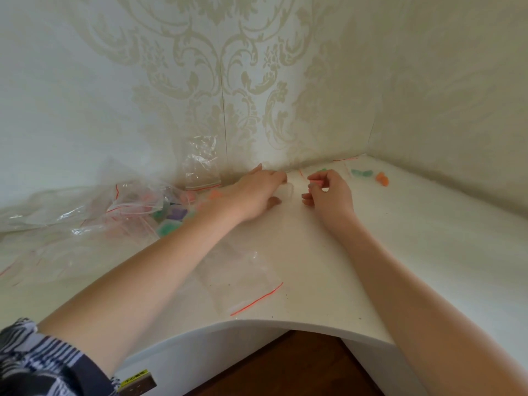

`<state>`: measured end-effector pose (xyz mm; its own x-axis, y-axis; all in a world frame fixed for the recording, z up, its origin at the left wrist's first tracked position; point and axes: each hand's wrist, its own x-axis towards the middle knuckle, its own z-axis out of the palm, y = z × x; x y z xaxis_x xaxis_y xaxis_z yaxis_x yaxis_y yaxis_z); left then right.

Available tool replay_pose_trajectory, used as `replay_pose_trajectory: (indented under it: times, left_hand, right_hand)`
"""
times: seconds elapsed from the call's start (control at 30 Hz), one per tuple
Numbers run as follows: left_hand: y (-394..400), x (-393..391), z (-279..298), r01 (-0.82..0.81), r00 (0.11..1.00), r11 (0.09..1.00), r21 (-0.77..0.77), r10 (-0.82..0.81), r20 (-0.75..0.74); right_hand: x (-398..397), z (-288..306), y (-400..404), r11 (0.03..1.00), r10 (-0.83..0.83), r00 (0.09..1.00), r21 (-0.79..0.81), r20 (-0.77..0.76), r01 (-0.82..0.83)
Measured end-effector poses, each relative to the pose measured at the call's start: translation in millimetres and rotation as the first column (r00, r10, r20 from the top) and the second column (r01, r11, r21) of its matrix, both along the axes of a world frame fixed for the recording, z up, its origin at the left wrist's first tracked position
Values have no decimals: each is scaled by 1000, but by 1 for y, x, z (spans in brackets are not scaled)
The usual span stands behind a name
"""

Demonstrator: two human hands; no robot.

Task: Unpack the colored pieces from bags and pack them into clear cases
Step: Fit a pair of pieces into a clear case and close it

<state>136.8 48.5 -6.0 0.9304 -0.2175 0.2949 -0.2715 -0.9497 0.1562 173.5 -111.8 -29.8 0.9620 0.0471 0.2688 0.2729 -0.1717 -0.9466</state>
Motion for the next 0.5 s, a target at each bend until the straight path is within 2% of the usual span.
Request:
replay_pose_trajectory:
  times: [0.13,0.33,0.43,0.5]
  left_hand:
    - [-2,-12,0,23,982,959,-284,32,186]
    - [-12,-23,-11,20,1000,978,-208,-23,-14]
    - [-16,-20,-11,52,997,962,-269,-67,-44]
    - [-15,-17,-11,43,997,951,-306,-59,-42]
  right_hand:
    - [0,1,0,987,53,997,156,-59,-43]
    - [-4,2,4,984,121,986,144,-113,-105]
    - [-3,4,3,973,134,977,208,-167,-98]
    - [-3,4,3,981,103,979,181,-177,-71]
